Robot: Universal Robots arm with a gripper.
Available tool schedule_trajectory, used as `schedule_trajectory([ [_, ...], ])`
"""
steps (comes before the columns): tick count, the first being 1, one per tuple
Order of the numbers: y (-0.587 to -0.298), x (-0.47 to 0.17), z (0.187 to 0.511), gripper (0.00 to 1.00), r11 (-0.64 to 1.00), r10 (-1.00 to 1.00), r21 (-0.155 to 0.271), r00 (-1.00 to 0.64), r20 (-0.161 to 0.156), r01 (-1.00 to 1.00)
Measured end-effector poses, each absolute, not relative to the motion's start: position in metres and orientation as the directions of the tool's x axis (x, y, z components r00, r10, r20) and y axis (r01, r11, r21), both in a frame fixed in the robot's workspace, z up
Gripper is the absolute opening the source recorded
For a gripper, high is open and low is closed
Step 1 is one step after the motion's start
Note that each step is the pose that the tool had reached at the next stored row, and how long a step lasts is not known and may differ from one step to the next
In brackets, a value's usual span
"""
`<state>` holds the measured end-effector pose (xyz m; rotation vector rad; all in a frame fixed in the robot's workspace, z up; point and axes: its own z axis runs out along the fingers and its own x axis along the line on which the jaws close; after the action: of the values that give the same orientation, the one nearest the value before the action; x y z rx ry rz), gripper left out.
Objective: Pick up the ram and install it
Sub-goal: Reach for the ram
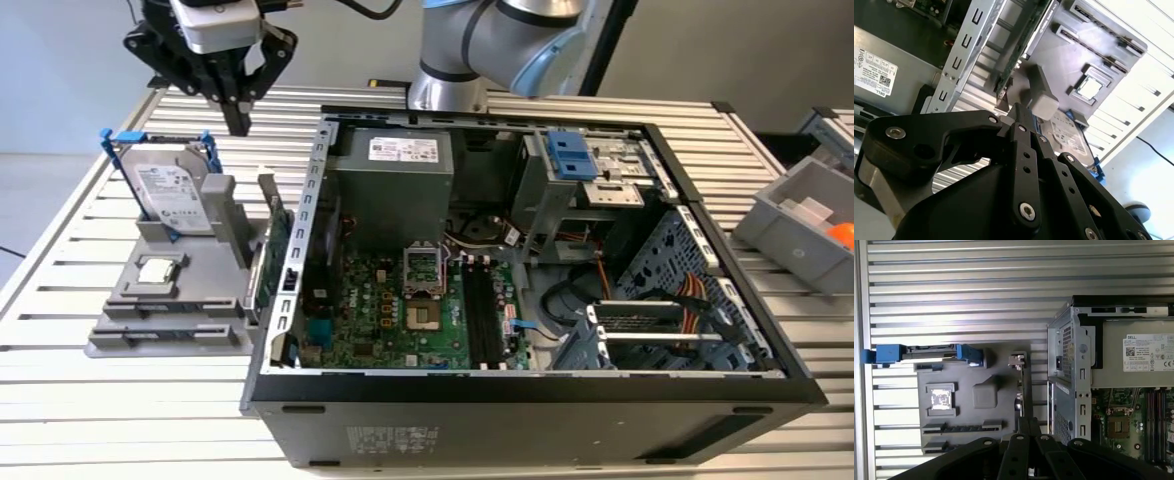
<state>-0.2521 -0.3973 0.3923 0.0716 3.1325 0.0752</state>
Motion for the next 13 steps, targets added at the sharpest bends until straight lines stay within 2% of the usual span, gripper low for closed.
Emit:
schedule_trajectory([
  [13,-0.3973,-0.2582,0.3923,0.0,0.998,0.046,0.048,-0.999,-0.003,0.046],
])
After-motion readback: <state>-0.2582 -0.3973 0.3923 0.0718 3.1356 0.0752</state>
